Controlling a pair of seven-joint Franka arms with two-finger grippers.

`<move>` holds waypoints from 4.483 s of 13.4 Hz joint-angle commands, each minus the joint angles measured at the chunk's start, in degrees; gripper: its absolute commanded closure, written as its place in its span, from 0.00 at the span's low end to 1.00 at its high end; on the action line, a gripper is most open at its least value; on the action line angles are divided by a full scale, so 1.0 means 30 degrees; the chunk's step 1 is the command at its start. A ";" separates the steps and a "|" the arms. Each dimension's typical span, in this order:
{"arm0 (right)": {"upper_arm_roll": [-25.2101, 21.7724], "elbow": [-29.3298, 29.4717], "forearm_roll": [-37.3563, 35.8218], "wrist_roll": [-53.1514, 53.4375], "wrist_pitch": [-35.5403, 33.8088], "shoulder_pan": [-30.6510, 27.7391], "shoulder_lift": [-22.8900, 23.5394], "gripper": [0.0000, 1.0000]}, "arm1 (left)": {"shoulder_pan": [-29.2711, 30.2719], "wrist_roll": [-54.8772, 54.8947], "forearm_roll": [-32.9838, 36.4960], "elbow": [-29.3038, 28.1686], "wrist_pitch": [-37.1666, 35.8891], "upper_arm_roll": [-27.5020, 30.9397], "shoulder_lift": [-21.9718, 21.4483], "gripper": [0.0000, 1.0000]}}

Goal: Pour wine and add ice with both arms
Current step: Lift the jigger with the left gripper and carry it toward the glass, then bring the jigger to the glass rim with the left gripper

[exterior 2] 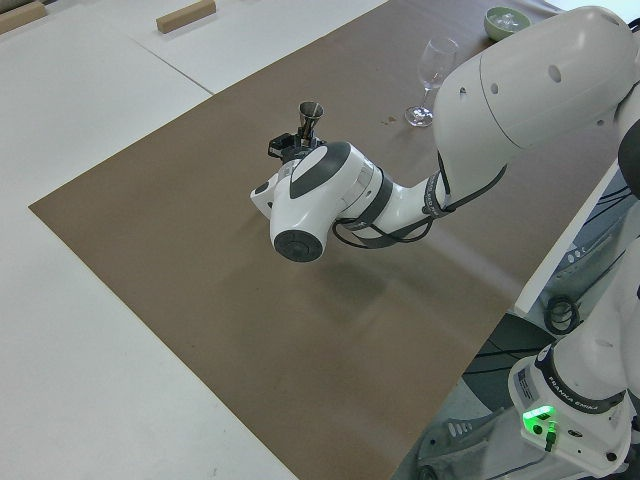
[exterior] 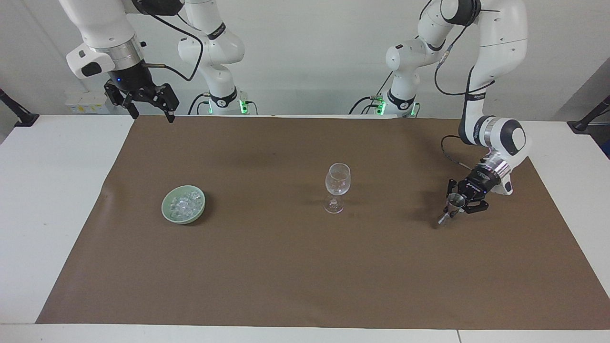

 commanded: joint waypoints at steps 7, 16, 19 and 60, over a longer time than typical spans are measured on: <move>0.0068 -0.0532 0.0017 -0.0266 0.0154 -0.0029 -0.0460 0.00 | -0.2676 -0.0629 -0.0814 0.0616 0.3401 -0.0969 -0.1288 1.00; 0.0038 -0.0503 0.0017 -0.0265 0.0154 -0.0058 -0.0460 0.00 | -0.3295 -0.1066 -0.2106 0.0792 0.7123 -0.3399 -0.2398 1.00; 0.0067 -0.0503 0.0017 -0.0266 0.0154 -0.0029 -0.0460 0.00 | -0.4056 -0.1564 -0.2369 0.0412 0.8238 -0.3431 -0.3394 1.00; 0.0068 -0.0532 0.0017 -0.0266 0.0154 -0.0029 -0.0460 0.00 | -1.1381 0.2593 -0.3307 -0.1258 1.7645 -0.3431 -0.6853 1.00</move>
